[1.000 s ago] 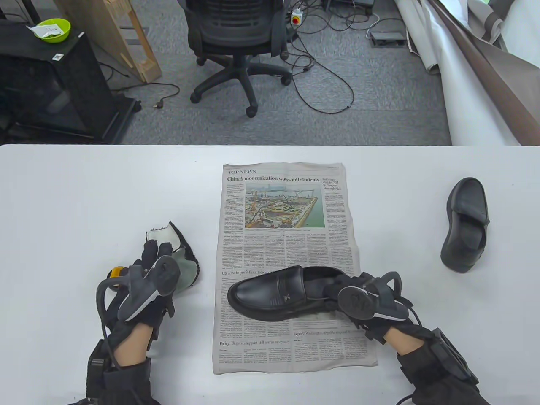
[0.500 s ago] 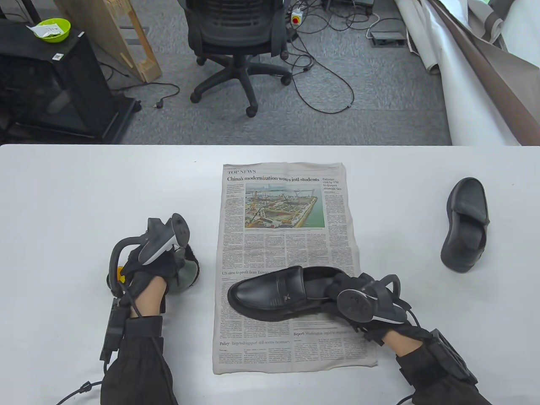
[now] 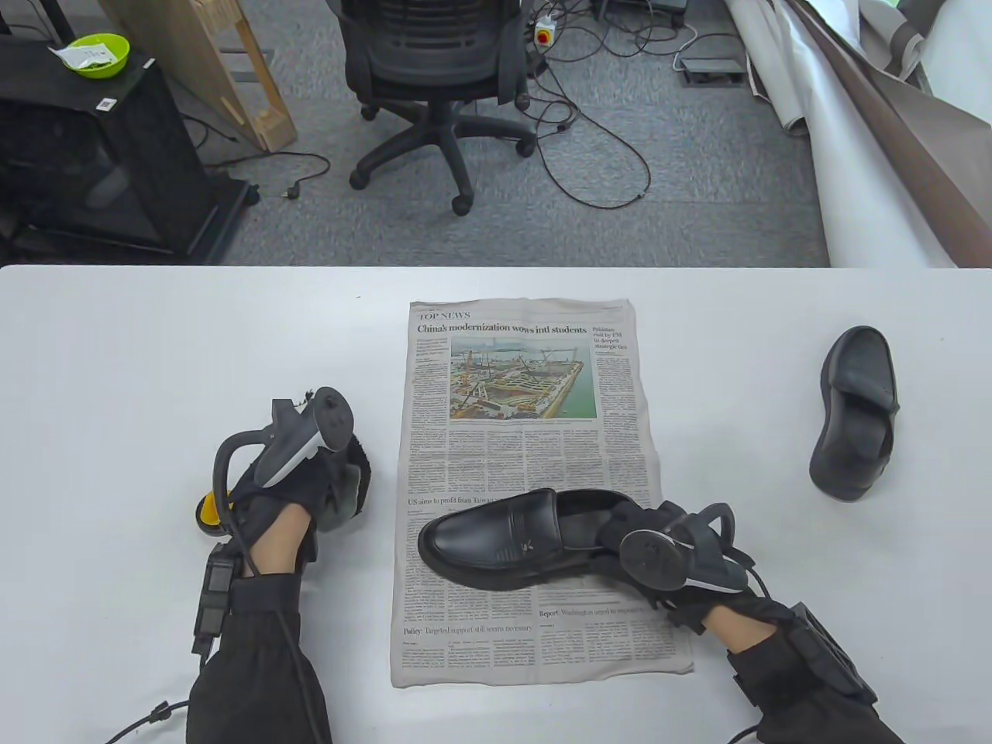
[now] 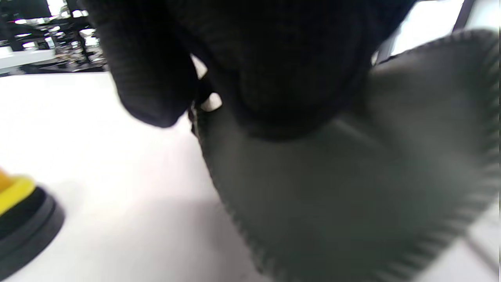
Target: Dip and apply built-in sponge shoe polish on shoes
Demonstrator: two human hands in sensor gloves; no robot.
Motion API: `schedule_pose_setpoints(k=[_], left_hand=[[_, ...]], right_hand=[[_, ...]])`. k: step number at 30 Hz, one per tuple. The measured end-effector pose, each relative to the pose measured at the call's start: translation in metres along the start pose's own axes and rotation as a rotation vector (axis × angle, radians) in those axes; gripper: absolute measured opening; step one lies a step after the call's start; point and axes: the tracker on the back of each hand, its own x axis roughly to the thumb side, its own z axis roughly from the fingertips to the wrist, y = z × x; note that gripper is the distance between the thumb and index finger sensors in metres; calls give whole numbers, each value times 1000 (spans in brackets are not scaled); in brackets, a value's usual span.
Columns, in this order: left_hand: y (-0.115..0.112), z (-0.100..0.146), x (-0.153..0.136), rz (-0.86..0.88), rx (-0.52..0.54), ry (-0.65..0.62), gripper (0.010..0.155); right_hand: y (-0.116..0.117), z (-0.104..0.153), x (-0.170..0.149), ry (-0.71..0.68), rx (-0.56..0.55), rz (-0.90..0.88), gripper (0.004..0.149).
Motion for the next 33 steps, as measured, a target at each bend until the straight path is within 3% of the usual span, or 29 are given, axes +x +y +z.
schedule_pose_setpoints(k=[8,12,15,19,21,24,28,33], left_hand=[[24,56,49,37,111,-203,42],[19,86,91,-90,217,-278,42],[12,102,122,-20,206,-386,42],[0,112,155,-63,236,-432,42],[-7,114,168,-120,313,-437,42],[-24,113,181,32,244,-519,42],[-33,113,191,-37,261,-526,43],[-38,105,182,-26,165,-514,42]], right_hand=[[0,0,2,10,-1,26,42],[0,0,3,14,-2,41,43],[0,-1,4,14,-2,48,43],[0,0,5,19,-3,54,43],[0,0,5,21,-4,56,43],[0,0,5,20,-7,55,43],[0,-1,5,16,-7,54,43],[0,-1,5,12,-6,51,43]])
